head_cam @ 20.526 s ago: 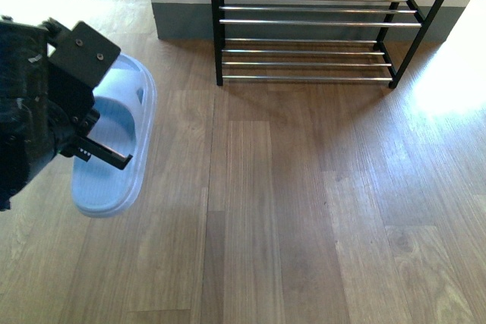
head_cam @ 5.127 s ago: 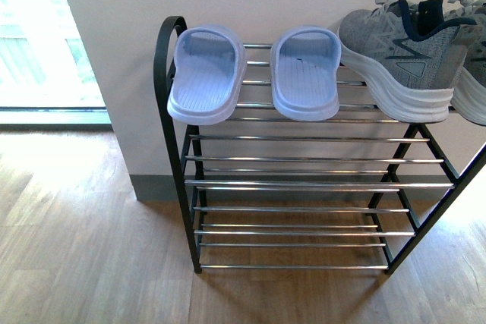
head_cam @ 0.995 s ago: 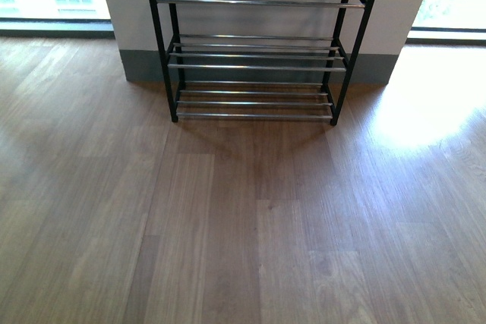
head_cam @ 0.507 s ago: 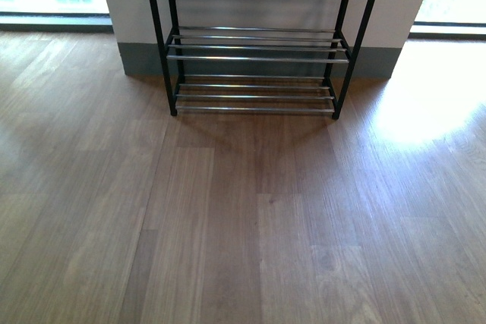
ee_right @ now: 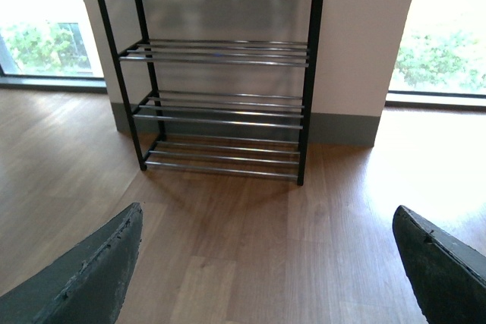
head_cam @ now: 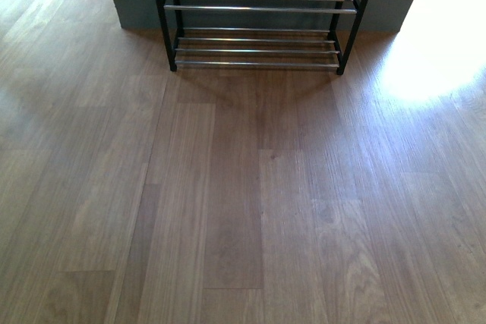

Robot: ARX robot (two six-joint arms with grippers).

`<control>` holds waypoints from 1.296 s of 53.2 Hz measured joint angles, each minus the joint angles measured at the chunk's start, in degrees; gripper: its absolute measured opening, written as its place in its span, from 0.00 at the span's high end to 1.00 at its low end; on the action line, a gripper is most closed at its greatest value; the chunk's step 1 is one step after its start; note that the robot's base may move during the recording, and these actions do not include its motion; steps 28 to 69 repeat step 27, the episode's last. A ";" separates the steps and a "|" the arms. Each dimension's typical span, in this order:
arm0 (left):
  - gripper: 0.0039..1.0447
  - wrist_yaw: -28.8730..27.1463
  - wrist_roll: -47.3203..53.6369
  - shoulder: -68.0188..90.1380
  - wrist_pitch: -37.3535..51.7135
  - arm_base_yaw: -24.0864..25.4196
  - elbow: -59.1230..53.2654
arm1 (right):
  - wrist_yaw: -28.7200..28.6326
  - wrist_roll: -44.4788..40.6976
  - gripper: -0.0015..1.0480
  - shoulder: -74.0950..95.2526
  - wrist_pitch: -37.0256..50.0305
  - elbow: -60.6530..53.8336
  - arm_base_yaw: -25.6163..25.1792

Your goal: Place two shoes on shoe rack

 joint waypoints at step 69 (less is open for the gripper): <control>0.09 0.00 0.00 0.00 0.00 0.00 0.00 | 0.00 -0.02 0.09 0.00 0.00 0.00 0.00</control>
